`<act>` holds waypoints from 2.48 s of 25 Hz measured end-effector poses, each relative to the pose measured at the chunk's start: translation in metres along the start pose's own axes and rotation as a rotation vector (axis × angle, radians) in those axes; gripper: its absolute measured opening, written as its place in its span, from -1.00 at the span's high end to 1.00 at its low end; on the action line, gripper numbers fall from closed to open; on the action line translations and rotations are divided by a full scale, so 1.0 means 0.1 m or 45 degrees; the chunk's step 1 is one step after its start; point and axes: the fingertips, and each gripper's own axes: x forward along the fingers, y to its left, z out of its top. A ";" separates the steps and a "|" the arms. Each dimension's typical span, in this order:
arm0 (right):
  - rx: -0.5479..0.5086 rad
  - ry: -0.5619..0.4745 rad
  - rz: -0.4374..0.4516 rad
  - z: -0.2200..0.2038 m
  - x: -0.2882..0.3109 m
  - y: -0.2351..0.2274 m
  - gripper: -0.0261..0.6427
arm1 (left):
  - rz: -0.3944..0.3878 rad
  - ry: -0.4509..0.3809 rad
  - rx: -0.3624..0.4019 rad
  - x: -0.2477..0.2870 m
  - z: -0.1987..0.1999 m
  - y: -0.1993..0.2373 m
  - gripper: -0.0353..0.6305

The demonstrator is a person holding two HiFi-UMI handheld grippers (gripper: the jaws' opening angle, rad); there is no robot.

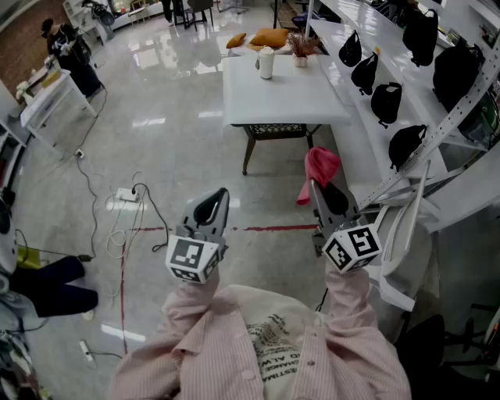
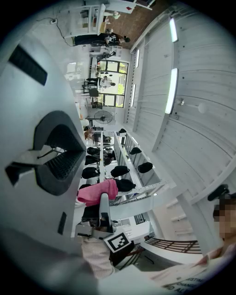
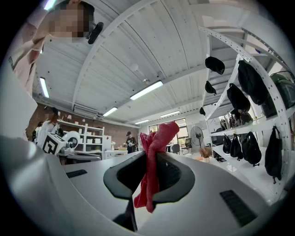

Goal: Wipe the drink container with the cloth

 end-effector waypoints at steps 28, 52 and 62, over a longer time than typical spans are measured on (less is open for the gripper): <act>0.074 -0.013 -0.031 -0.10 -0.16 -0.31 0.78 | -0.052 -0.041 -0.043 0.19 0.01 -0.17 0.42; 0.127 0.010 -0.076 -0.27 1.56 -1.53 0.78 | -0.065 0.091 -0.086 2.11 -0.23 0.87 -0.14; 0.144 0.035 -0.107 -0.37 2.30 -1.87 0.78 | -0.097 0.108 -0.095 2.83 -0.27 1.37 -0.15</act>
